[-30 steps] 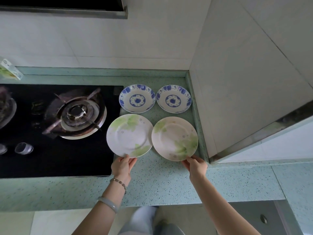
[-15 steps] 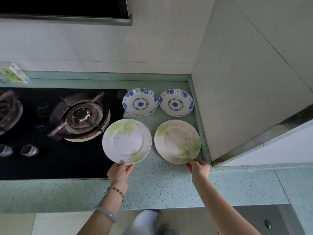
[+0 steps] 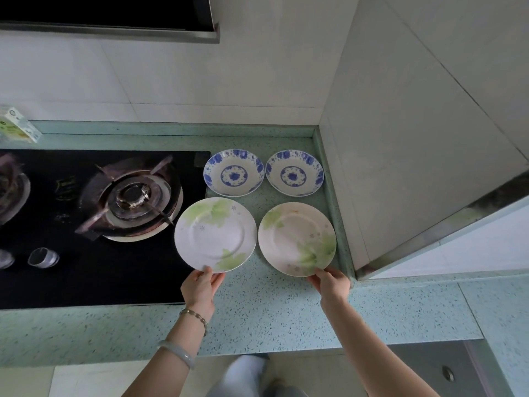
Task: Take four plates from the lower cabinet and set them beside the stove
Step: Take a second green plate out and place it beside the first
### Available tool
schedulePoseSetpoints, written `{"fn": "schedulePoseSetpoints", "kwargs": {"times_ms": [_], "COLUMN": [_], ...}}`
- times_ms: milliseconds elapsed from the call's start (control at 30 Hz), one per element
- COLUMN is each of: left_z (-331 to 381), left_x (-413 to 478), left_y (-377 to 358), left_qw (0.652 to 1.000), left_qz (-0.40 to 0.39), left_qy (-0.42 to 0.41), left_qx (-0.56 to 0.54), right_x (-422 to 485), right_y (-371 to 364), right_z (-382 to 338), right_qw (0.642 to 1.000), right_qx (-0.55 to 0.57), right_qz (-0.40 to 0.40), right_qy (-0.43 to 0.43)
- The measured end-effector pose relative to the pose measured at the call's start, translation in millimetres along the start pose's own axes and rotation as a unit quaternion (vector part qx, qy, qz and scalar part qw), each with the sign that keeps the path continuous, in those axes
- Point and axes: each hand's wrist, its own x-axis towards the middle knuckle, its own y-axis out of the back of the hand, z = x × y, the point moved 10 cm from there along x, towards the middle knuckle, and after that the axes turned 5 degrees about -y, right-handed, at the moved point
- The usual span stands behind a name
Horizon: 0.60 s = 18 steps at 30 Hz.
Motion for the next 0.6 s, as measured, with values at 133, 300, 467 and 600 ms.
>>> {"fn": "schedulePoseSetpoints", "kwargs": {"times_ms": [133, 300, 467, 600], "left_z": [-0.5, -2.0, -2.0, -4.7], "left_x": [-1.2, -1.0, 0.6, -1.7], "left_y": [-1.8, -2.7, -4.1, -4.8], "left_qw": [1.0, 1.0, 1.0, 1.0], "left_qz": [0.005, 0.008, 0.01, -0.001], "left_qy": [0.005, 0.012, 0.011, 0.018], "left_qx": [0.0, -0.004, -0.011, -0.01], "right_x": [-0.2, -1.8, 3.0, 2.3], "right_y": [-6.0, -10.2, -9.9, -9.9], "right_z": [-2.4, -4.4, -3.6, -11.7], "right_qw": [1.0, 1.0, 1.0, 0.992], "right_qx": [-0.002, -0.004, -0.022, -0.122], "right_qz": [-0.001, 0.003, -0.004, 0.007], "right_qy": [0.0, -0.003, 0.0, 0.041]}}
